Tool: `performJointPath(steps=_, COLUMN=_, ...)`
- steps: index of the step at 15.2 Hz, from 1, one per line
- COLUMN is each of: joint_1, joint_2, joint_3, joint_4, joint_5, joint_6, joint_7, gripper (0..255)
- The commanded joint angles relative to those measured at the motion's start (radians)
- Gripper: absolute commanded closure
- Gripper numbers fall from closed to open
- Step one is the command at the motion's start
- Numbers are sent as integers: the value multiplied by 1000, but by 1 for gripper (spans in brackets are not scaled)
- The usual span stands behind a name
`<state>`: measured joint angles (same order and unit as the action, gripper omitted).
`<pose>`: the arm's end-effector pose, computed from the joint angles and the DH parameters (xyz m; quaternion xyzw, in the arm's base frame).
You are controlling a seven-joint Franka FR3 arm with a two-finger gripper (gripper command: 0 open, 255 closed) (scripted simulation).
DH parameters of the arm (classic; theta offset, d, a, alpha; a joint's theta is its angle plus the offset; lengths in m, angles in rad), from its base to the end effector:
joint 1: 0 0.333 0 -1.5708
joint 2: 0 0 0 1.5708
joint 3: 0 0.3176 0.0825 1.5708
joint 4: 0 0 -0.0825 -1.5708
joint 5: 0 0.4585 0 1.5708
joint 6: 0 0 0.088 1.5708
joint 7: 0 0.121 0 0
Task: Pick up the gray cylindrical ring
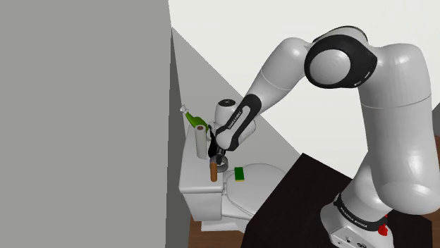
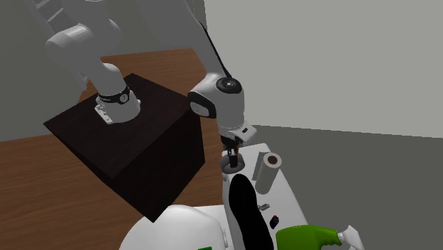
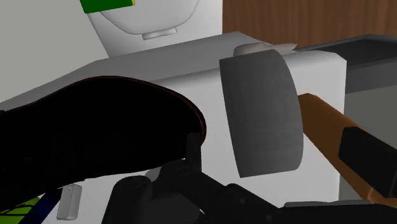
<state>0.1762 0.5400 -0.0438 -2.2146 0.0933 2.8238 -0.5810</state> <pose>0.5755 0.0697 0.0552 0.9498 0.3110 0.0355 0.0030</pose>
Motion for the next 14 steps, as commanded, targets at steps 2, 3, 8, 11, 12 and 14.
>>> performJointPath(steps=2, joint_1=-4, joint_2=40, joint_3=6, joint_4=12, joint_5=4, joint_6=29, joint_7=-4, gripper=0)
performJointPath(steps=3, joint_1=-6, joint_2=54, joint_3=8, joint_4=17, joint_5=5, joint_6=38, joint_7=-5, gripper=0)
performJointPath(steps=8, joint_1=-9, joint_2=76, joint_3=10, joint_4=25, joint_5=6, joint_6=52, joint_7=-8, gripper=255)
performJointPath(steps=11, joint_1=-9, joint_2=77, joint_3=10, joint_4=25, joint_5=6, joint_6=52, joint_7=-7, gripper=255)
performJointPath(steps=12, joint_1=-9, joint_2=77, joint_3=10, joint_4=25, joint_5=6, joint_6=52, joint_7=-7, gripper=255)
performJointPath(steps=14, joint_1=-9, joint_2=77, joint_3=10, joint_4=26, joint_5=6, joint_6=52, joint_7=-8, gripper=255)
